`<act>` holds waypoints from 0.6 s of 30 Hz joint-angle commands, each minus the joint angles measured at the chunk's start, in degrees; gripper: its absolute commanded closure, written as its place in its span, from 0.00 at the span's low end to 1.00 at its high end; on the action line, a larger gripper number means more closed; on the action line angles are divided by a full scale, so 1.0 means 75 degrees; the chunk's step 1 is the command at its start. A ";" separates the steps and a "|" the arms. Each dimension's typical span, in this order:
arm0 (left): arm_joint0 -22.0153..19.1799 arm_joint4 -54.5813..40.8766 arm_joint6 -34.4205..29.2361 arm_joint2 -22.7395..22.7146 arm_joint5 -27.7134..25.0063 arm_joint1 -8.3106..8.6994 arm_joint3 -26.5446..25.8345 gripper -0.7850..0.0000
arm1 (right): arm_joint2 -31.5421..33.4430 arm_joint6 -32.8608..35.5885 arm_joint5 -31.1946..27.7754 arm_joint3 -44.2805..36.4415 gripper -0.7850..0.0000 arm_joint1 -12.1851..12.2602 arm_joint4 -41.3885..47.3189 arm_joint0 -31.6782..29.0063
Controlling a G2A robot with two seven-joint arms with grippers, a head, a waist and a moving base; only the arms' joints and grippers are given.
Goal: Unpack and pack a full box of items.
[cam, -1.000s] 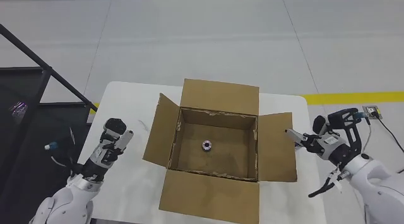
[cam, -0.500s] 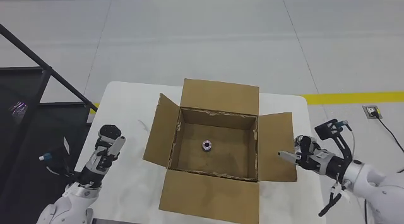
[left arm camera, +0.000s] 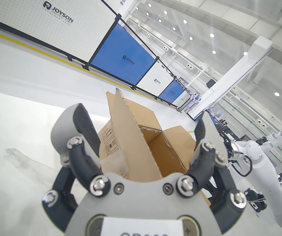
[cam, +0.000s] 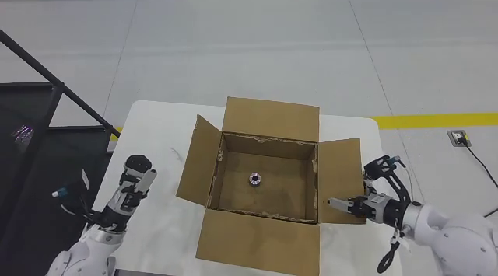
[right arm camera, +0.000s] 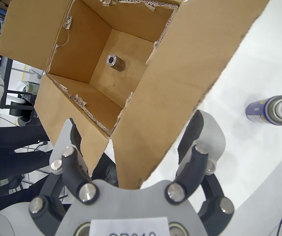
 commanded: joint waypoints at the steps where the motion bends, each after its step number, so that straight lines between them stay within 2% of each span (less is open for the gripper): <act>1: 0.0043 -0.0033 0.0004 -0.0051 -0.0006 0.0003 -0.0020 0.00 | -0.0159 -0.0049 0.0044 -0.0005 0.00 0.0007 -0.0054 0.0058; 18: 0.0446 -0.0135 0.0305 -0.0456 -0.0149 -0.0007 -0.0139 0.00 | -0.1434 -0.0422 0.0456 -0.0053 0.00 0.0039 -0.0533 0.0714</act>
